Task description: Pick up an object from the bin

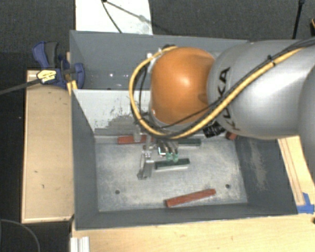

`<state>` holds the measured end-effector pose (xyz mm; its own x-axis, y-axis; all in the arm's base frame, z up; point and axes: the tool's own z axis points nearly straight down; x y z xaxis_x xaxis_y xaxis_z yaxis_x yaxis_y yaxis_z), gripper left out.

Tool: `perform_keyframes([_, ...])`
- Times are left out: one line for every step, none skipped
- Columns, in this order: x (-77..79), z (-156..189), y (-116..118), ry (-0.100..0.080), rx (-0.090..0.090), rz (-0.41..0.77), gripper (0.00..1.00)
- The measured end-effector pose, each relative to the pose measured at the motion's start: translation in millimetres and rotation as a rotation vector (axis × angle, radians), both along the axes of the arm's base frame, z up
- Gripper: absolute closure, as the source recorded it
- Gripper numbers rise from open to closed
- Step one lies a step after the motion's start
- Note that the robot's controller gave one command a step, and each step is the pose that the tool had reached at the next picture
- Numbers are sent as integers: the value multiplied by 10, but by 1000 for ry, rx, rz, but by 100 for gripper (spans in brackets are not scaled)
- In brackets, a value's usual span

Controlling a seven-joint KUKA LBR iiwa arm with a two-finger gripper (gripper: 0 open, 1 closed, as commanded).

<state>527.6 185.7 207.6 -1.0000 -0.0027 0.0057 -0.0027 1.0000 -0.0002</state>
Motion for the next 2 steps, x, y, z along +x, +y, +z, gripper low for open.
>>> perform_keyframes([508,-1088,-968,-3,-2,227,0])
perform_keyframes([301,-1389,-1364,-3,0,206,0])
